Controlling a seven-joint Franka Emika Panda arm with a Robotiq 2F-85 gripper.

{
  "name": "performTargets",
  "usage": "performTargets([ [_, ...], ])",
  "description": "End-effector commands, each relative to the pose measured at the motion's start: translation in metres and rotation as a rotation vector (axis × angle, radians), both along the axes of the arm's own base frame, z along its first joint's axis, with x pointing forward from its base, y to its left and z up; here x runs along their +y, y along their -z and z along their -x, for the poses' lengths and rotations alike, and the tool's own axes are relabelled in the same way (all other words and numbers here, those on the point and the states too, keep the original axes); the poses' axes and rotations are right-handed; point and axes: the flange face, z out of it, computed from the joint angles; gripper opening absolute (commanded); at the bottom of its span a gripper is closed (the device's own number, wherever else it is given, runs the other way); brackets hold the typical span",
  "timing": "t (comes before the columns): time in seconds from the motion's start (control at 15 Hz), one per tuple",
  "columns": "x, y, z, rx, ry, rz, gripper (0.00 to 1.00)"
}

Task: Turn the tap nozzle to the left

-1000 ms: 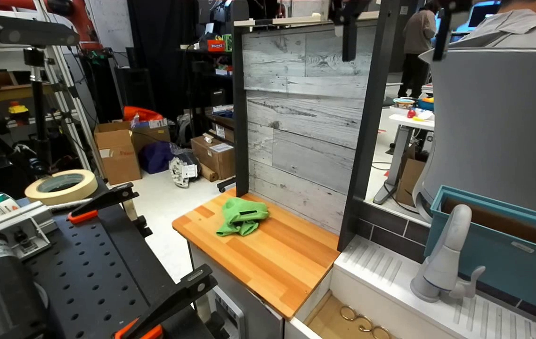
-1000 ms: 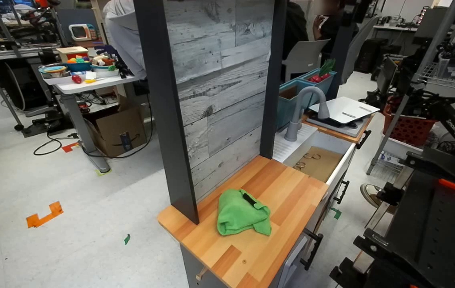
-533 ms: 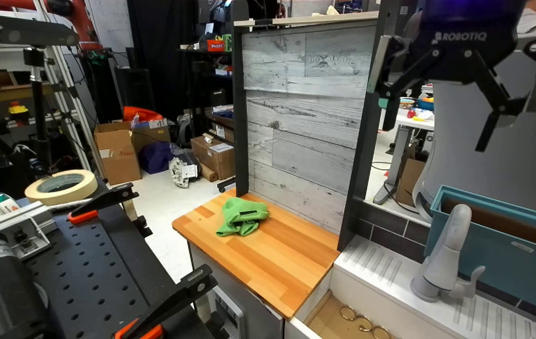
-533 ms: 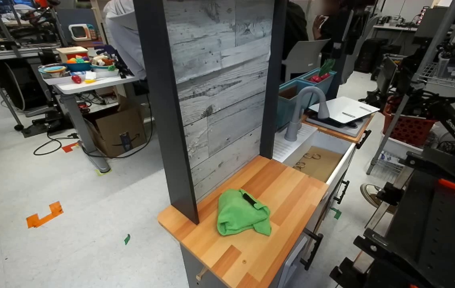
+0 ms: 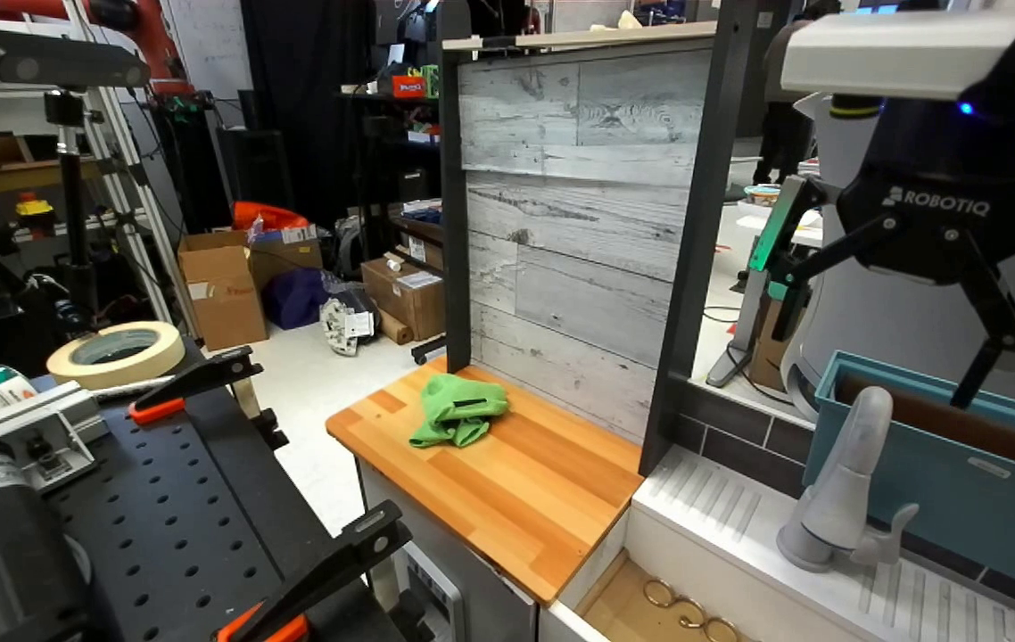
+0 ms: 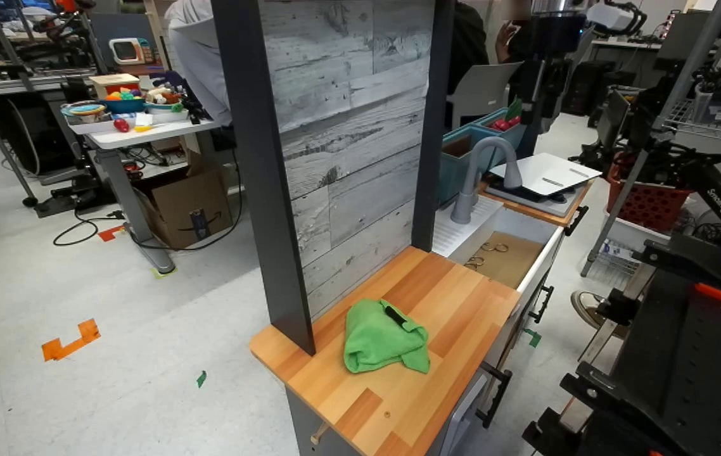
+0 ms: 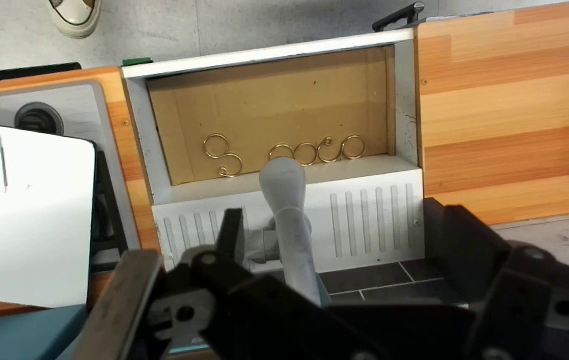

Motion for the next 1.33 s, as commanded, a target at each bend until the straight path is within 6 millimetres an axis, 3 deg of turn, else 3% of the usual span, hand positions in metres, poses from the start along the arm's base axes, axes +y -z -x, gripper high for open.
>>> performTargets([
  [0.0, -0.003, 0.003, -0.001, 0.005, 0.001, 0.0, 1.0],
  [0.53, -0.002, 0.008, -0.002, -0.005, -0.001, 0.014, 1.0],
  [1.27, 0.003, 0.06, -0.025, -0.132, -0.051, 0.064, 1.0],
])
